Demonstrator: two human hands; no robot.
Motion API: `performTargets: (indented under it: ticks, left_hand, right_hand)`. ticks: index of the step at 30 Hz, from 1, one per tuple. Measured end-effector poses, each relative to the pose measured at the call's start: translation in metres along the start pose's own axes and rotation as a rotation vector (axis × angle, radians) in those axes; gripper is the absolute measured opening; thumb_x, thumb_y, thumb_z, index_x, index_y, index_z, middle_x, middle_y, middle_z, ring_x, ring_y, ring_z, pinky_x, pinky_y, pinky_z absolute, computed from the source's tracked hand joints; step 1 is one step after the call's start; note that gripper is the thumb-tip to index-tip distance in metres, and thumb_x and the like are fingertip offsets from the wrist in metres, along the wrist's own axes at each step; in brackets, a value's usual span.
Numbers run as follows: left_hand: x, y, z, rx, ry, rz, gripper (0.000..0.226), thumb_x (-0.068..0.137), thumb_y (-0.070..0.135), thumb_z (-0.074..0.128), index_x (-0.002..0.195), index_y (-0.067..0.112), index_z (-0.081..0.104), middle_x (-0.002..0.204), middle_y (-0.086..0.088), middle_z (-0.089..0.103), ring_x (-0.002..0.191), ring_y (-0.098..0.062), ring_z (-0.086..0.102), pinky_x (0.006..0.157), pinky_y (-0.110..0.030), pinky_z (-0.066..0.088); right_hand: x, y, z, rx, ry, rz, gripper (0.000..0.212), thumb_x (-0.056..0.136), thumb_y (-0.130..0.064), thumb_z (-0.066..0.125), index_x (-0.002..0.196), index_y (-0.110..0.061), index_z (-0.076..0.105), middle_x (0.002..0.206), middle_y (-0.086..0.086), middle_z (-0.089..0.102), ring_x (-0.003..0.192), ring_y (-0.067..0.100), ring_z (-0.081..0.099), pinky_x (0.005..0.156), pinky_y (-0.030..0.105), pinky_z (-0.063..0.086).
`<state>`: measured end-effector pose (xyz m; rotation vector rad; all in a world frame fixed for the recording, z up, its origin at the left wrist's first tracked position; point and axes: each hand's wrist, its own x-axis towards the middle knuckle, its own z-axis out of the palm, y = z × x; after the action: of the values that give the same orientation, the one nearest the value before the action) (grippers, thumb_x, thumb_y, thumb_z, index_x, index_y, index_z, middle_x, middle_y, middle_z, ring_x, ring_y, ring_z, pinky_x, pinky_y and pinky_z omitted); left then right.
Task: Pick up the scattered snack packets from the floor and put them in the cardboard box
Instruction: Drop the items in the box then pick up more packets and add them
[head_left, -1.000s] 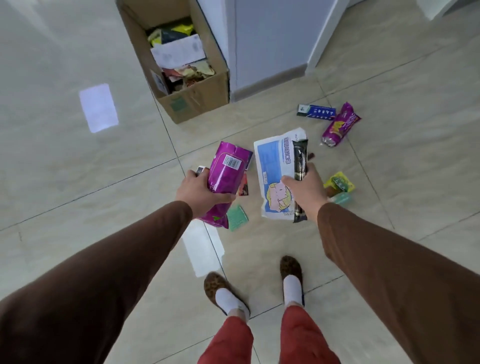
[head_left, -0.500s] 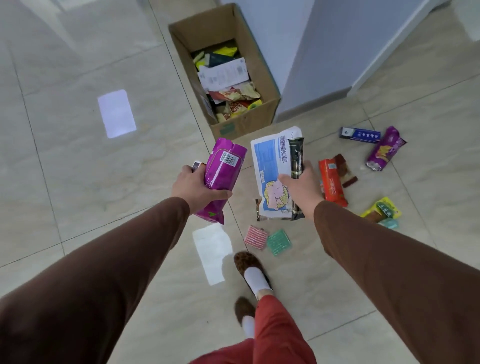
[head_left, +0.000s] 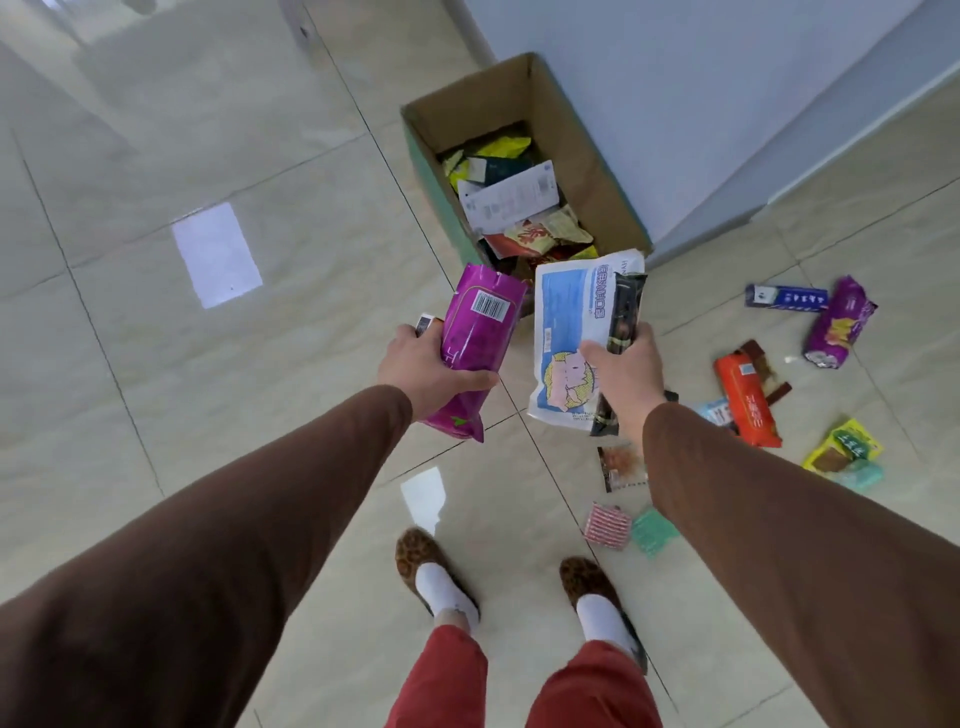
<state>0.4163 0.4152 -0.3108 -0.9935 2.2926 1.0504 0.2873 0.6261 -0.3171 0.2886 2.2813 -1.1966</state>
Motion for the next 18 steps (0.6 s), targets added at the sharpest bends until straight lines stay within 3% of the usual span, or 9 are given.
performTargets:
  ticks: [5, 12, 18]
  left_hand:
    - [0.052, -0.011, -0.058, 0.082, -0.03, 0.017, 0.09, 0.059, 0.075, 0.075, 0.133, 0.03, 0.05, 0.116, -0.003, 0.043, 0.106, -0.024, 0.053, 0.095, -0.043, 0.054]
    - [0.142, 0.023, -0.117, 0.167, -0.105, 0.064, 0.092, 0.065, 0.069, 0.077, 0.141, 0.03, 0.043, 0.119, -0.002, 0.04, 0.106, -0.021, 0.049, 0.089, -0.04, 0.053]
    - [0.23, 0.066, -0.152, 0.254, -0.132, 0.101, 0.093, 0.066, 0.067, 0.077, 0.143, 0.03, 0.041, 0.124, -0.005, 0.042, 0.111, -0.022, 0.048, 0.091, -0.04, 0.052]
  right_hand:
    - [0.015, -0.029, 0.042, 0.054, 0.049, 0.062, 0.032, 0.087, -0.021, 0.072, 0.112, -0.019, 0.054, 0.106, -0.001, 0.069, 0.09, 0.02, 0.071, 0.08, 0.04, 0.061]
    - [0.062, -0.074, 0.075, 0.208, 0.13, 0.184, 0.031, 0.089, -0.017, 0.071, 0.114, -0.017, 0.053, 0.103, -0.002, 0.069, 0.085, 0.012, 0.07, 0.06, 0.027, 0.053]
    - [0.117, -0.115, 0.094, 0.349, 0.23, 0.275, 0.037, 0.086, -0.014, 0.073, 0.118, -0.019, 0.055, 0.106, -0.003, 0.071, 0.086, 0.011, 0.07, 0.076, 0.033, 0.057]
